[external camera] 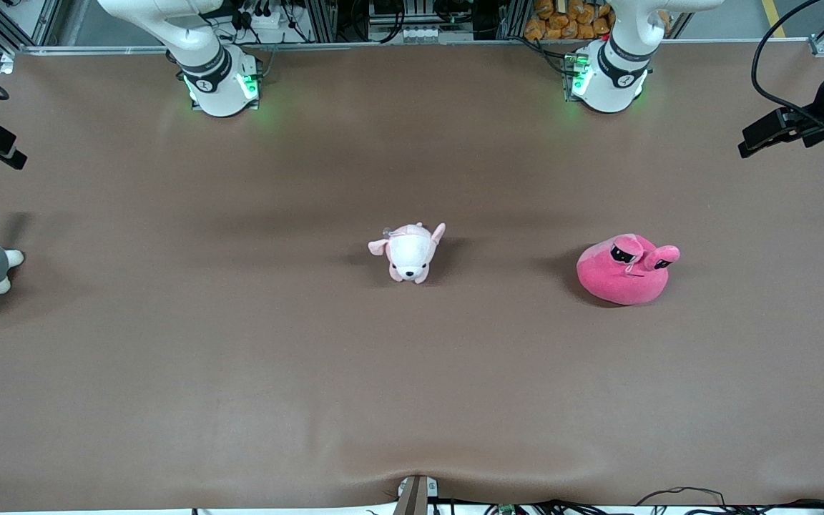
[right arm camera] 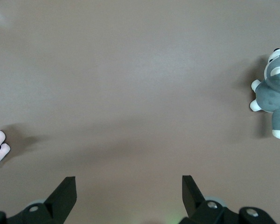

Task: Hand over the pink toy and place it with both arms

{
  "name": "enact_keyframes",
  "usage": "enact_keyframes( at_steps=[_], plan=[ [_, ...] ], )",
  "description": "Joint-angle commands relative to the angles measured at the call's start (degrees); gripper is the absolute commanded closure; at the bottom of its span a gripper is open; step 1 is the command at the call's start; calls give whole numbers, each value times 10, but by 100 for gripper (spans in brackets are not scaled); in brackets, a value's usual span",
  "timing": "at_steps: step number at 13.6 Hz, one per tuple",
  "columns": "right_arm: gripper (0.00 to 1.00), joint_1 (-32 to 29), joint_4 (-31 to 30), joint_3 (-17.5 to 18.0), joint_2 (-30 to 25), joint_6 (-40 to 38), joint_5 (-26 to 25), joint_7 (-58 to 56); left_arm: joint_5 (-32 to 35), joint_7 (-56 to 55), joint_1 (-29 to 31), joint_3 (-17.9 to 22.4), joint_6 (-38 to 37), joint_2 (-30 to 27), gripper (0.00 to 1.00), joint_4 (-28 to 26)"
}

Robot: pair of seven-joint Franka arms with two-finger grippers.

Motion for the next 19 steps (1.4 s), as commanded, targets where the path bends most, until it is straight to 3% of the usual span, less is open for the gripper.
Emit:
enact_keyframes(
  at_steps=[1, 19],
  plan=[
    [0, -7, -20, 7, -17, 9, -6, -4, 9, -1, 1, -3, -3, -5, 0, -6],
    [0, -9, -19, 6, -17, 11, -8, -5, 8, -25, 19, -4, 4, -4, 0, -15]
  ],
)
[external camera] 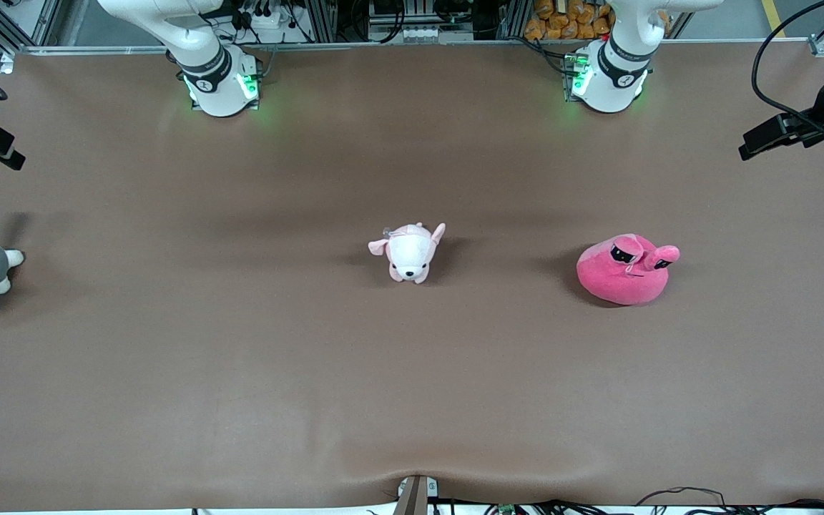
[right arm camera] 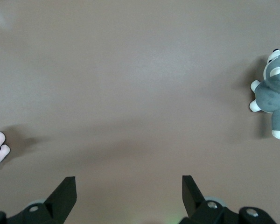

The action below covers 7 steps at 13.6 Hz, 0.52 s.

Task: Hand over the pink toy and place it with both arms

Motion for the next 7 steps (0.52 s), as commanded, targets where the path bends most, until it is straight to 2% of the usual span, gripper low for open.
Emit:
enact_keyframes(
  at_steps=[1, 7],
  plan=[
    [0, -7, -19, 6, -17, 9, -8, -5, 7, -23, 7, -4, 6, -3, 0, -5],
    [0, -7, -18, 6, -17, 8, -8, -5, 1, -170, 9, -1, 58, -1, 0, -39]
  ],
)
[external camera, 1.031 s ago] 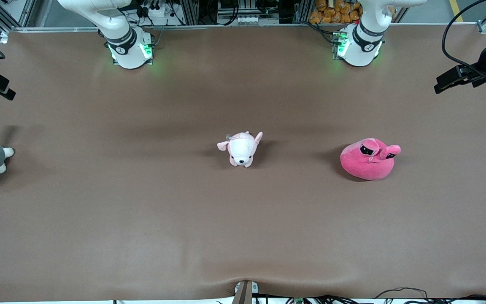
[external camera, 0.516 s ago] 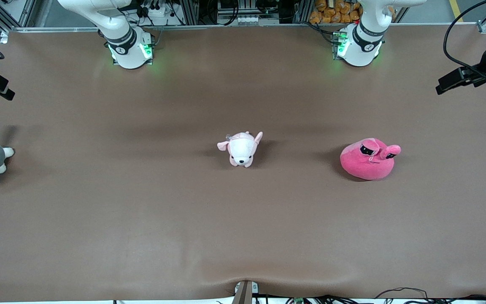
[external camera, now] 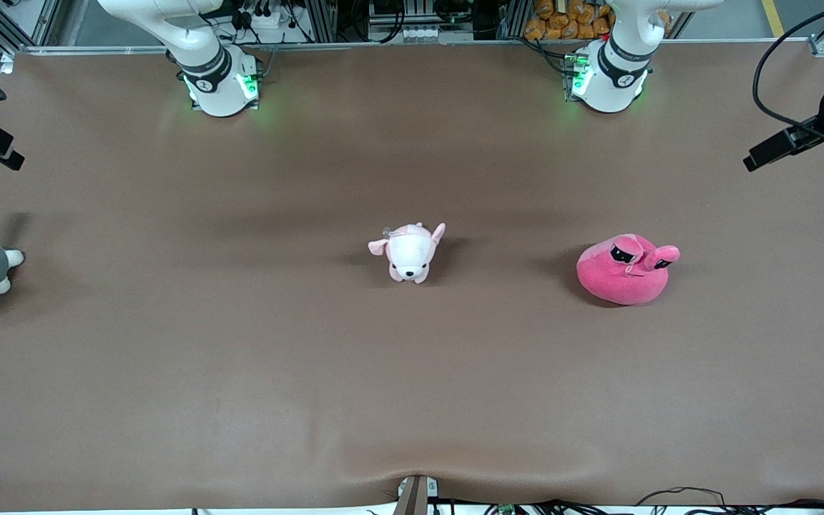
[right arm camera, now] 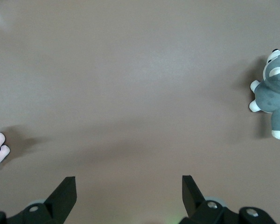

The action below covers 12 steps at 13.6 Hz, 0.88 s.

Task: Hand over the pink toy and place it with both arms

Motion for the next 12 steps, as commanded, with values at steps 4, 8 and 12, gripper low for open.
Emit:
enact_keyframes(
  at_steps=[4, 8, 12],
  plan=[
    [0, -7, -18, 6, -17, 8, -8, -5, -42, -155, 56, 0, 34, 20, 0, -20],
    [0, -7, -18, 5, -17, 8, -8, -5, -41, -348, 61, -1, 33, 64, 0, -9],
    [0, -7, -18, 5, -17, 9, -9, -6, -49, -562, 53, -6, 34, 130, 0, 11]
  ],
)
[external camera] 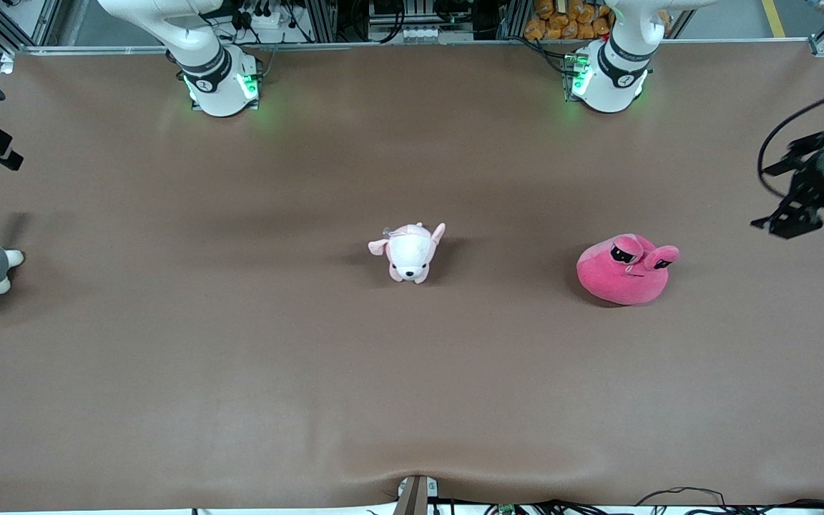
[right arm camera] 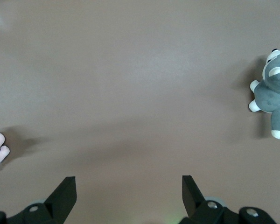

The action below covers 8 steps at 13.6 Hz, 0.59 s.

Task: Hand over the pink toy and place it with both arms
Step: 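Move the left gripper over the pink plush toy's tail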

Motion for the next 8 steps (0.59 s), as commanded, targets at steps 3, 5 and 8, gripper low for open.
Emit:
enact_keyframes(
  at_steps=[3, 5, 8],
  plan=[
    [0, 0, -17, 5, 0, 12, -43, -11, -17, -260, -18, -7, -8, 62, 0, 20],
    [0, 9, -18, 8, 5, 15, -99, -13, -85, -274, -16, -9, 33, 71, 0, 14],
    [0, 11, -18, 8, 8, 20, -103, -11, -85, -235, -16, -14, 90, 55, 0, -35]
  ],
)
